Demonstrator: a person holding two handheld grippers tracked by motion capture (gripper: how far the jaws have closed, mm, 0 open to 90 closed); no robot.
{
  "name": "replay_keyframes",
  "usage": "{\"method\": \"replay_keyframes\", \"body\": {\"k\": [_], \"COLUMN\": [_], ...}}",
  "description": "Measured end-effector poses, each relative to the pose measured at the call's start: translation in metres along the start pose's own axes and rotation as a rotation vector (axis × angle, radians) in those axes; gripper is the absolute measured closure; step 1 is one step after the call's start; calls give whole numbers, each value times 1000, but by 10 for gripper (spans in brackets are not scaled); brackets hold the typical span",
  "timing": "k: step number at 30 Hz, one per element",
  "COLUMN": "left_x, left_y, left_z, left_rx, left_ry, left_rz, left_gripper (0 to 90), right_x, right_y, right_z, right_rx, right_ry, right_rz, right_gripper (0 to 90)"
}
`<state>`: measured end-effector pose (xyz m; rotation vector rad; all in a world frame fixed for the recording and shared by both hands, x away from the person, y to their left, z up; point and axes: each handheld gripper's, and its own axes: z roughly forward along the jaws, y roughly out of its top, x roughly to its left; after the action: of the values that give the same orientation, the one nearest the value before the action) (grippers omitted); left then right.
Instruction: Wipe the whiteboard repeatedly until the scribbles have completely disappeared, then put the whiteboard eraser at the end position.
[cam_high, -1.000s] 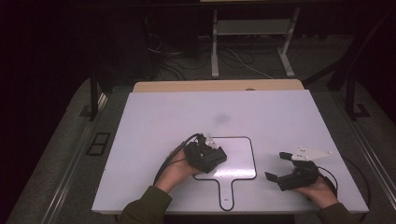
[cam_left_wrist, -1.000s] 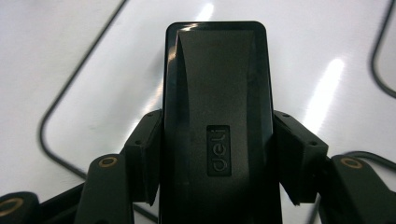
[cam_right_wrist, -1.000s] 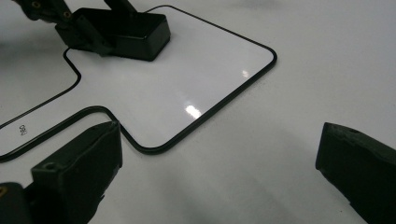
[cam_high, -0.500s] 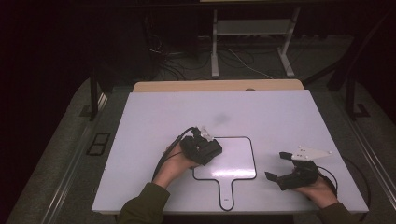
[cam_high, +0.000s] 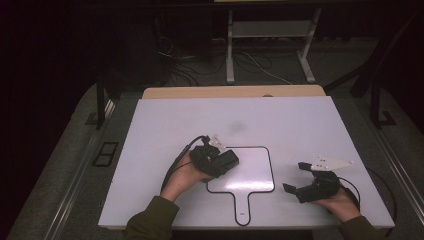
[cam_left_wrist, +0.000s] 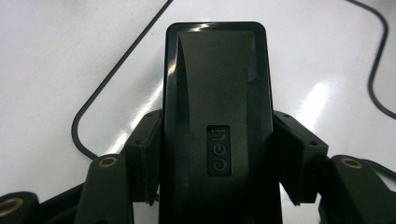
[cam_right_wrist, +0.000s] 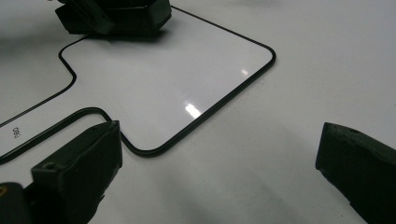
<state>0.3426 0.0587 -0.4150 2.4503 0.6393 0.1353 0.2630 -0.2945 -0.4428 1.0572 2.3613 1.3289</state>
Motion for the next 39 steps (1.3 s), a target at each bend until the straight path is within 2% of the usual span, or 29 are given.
{"method": "replay_keyframes", "body": {"k": [10, 13, 22, 39], "left_x": [1, 2, 6, 32], "left_y": [4, 5, 7, 30], "left_z": [-11, -14, -16, -17], "left_rx": [-40, -59, -61, -117], "left_ry": [-15, -17, -12, -27], "left_rz": [17, 9, 9, 0], "left_gripper": [394, 394, 394, 394], "right_x": [1, 2, 3, 1], "right_y": [-2, -2, -1, -1], "right_z": [-3, -3, 0, 1], "right_rx": [-17, -20, -18, -21], "right_ry": [13, 17, 25, 25], "right_rz": [16, 17, 27, 29], "right_gripper": [0, 0, 0, 0]}}
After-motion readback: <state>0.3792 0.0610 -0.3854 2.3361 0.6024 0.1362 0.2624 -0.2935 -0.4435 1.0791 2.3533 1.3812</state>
